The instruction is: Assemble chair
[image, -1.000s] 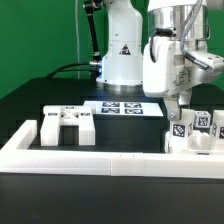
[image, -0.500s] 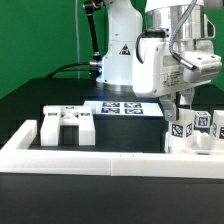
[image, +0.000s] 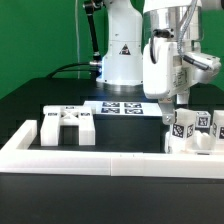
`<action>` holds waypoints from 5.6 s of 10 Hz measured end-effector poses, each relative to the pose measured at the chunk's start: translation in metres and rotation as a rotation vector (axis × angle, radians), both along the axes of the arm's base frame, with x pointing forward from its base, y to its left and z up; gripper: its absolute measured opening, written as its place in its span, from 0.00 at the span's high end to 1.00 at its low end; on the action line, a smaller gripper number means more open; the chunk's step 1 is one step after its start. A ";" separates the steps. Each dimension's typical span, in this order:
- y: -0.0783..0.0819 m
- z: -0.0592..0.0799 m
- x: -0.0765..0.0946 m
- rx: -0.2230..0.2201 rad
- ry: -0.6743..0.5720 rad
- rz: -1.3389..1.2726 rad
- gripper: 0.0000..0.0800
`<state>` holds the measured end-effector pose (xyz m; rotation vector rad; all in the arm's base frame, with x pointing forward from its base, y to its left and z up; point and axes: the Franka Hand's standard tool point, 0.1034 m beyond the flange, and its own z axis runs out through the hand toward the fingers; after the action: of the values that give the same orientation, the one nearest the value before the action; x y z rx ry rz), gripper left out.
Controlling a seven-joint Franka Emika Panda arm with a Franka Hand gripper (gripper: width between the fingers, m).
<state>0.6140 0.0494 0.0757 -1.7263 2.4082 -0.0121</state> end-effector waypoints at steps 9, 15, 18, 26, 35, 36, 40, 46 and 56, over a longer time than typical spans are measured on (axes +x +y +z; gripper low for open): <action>0.001 -0.003 0.001 -0.153 -0.042 0.810 0.19; 0.011 -0.002 0.001 -0.218 -0.038 1.110 0.34; 0.010 -0.002 0.001 -0.218 -0.038 1.099 0.64; 0.011 -0.002 0.001 -0.150 -0.008 0.550 0.64; 0.013 -0.003 0.002 0.003 0.018 -0.207 0.64; 0.013 -0.003 0.002 0.010 0.021 -0.246 0.64; 0.010 -0.003 0.002 0.060 0.025 -0.363 0.64; 0.009 -0.003 0.002 0.023 -0.002 -0.118 0.23; 0.006 -0.002 0.003 -0.155 -0.056 0.826 0.19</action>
Offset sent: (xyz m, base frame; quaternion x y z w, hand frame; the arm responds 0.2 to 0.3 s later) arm 0.0000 0.0000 0.0000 0.0000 0.0000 -0.1938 0.9810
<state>0.6166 0.0559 0.0732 -2.6035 1.5227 -0.1355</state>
